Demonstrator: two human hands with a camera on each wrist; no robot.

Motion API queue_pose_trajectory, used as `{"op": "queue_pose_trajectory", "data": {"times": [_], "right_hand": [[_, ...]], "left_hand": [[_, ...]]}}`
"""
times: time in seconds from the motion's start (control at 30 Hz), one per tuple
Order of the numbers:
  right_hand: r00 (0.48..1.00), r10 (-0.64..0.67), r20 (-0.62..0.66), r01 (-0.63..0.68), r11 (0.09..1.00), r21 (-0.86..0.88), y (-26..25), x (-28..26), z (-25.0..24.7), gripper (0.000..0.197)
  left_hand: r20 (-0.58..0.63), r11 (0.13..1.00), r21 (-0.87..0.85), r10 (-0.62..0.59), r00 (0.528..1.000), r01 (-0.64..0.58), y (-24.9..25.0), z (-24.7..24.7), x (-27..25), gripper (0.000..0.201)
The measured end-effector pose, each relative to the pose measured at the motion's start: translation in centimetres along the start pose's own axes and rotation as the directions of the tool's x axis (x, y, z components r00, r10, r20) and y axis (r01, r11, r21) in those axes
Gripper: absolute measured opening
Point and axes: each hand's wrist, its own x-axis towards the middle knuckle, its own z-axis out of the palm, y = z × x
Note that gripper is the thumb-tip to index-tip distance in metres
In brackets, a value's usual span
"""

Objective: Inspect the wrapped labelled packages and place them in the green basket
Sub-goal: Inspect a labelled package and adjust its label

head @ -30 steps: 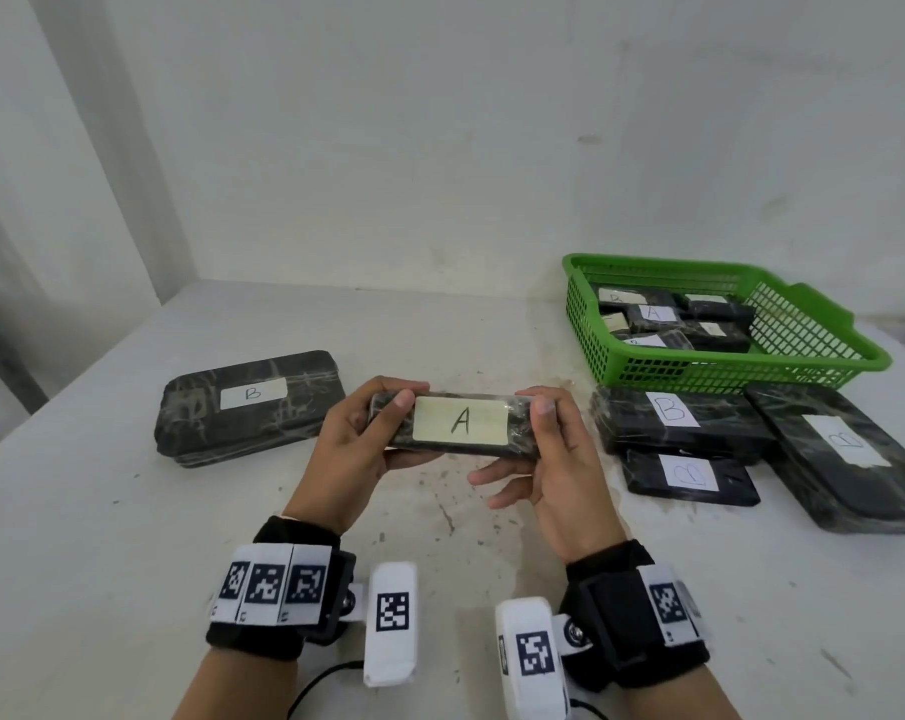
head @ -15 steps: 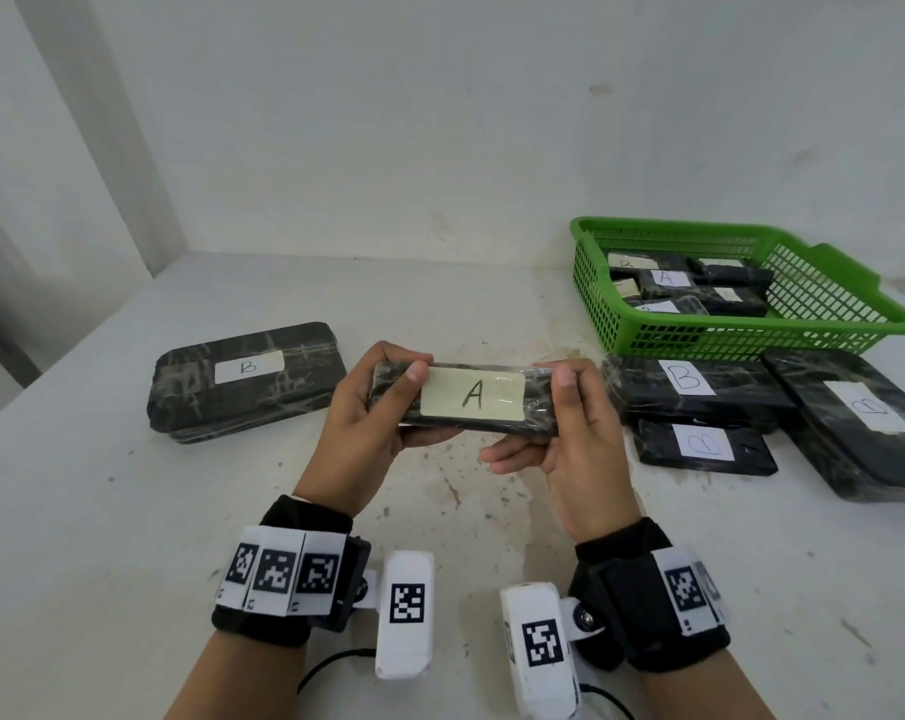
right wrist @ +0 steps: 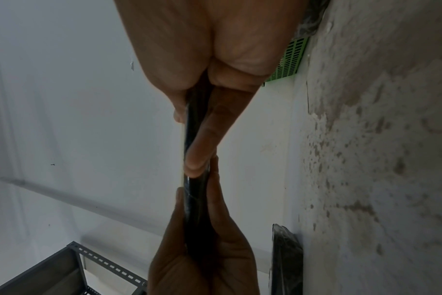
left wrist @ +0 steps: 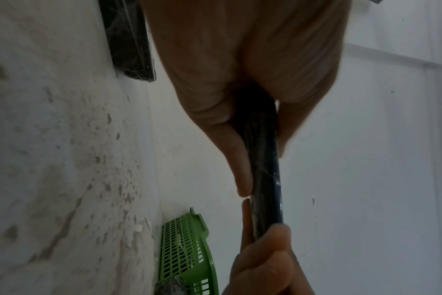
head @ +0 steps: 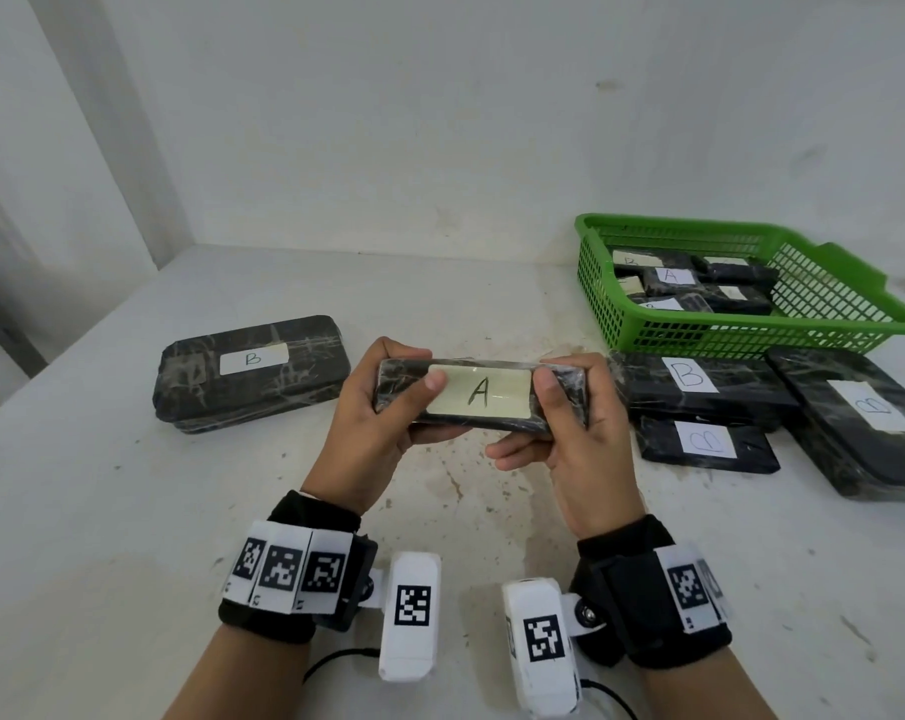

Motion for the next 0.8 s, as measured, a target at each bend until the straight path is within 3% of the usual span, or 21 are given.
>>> {"op": "queue_pose_trajectory", "data": {"times": [0.2,0.43,0.63,0.8], "right_hand": [[0.995,0.082,0.063,-0.085,0.995,0.054,-0.22,0.02,0.07,0.036],[0.997,0.069,0.027,-0.070,0.997,0.025,-0.10,-0.10,0.03,0.023],[0.986,0.122,0.110,-0.133,0.986,0.099,0.07,-0.05,0.10,0.038],[0.989,0.105,0.108,-0.112,0.991,0.066,0.28,-0.17,0.02,0.033]], "left_hand": [[-0.070,0.998,0.048,0.047,0.996,-0.043,-0.17,0.33,-0.08,0.019],[0.004,1.000,-0.003,-0.023,1.000,0.023,0.17,-0.08,0.08,0.025],[-0.082,1.000,0.016,-0.001,0.997,0.002,-0.23,-0.35,0.15,0.026],[-0.009,0.999,-0.047,-0.005,1.000,0.004,0.34,-0.49,0.24,0.014]]}}
